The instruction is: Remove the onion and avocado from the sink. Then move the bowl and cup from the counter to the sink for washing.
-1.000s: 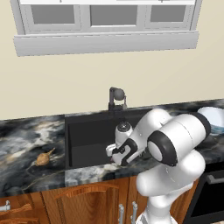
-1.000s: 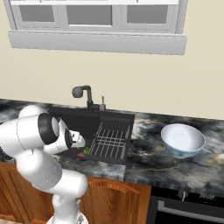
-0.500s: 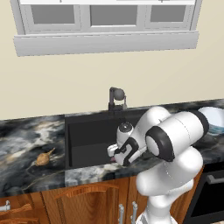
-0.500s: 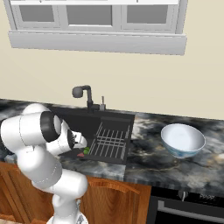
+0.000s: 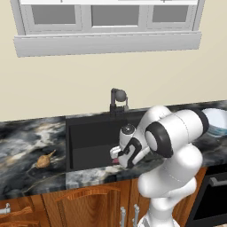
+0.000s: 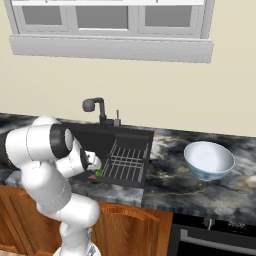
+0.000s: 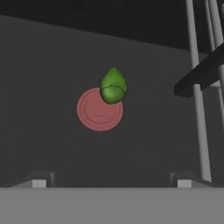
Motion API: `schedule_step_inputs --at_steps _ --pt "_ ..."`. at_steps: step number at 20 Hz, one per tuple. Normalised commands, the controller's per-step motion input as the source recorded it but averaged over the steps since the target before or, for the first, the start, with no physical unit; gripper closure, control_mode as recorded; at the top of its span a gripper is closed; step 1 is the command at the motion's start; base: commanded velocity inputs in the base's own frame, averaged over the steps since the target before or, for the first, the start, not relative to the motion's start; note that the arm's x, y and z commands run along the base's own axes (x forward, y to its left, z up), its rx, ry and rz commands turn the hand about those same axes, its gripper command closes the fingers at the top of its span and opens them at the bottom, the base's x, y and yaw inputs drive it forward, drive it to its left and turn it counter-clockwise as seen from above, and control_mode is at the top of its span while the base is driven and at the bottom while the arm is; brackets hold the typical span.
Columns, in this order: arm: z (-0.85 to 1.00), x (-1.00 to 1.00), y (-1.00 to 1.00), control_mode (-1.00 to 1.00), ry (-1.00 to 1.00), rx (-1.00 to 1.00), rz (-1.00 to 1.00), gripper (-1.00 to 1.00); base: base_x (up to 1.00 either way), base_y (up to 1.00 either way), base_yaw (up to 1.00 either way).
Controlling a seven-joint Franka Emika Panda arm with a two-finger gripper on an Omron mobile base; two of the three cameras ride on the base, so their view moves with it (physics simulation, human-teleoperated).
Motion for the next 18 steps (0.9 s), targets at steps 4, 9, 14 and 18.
schedule_step_inputs --at_steps 4,9,14,18 --pt "-0.11 0.08 -0.01 -1.00 0.00 0.00 0.00 -1.00 0.00 0.00 0.00" --pt "-0.11 0.11 0.00 -1.00 0.00 0.00 0.00 -1.00 0.00 0.00 0.00" --pt "-0.12 0.10 0.00 -1.00 0.00 0.00 0.00 -1.00 0.00 0.00 0.00" --pt "-0.13 0.09 0.00 -1.00 0.00 0.00 0.00 -1.00 0.00 0.00 0.00"
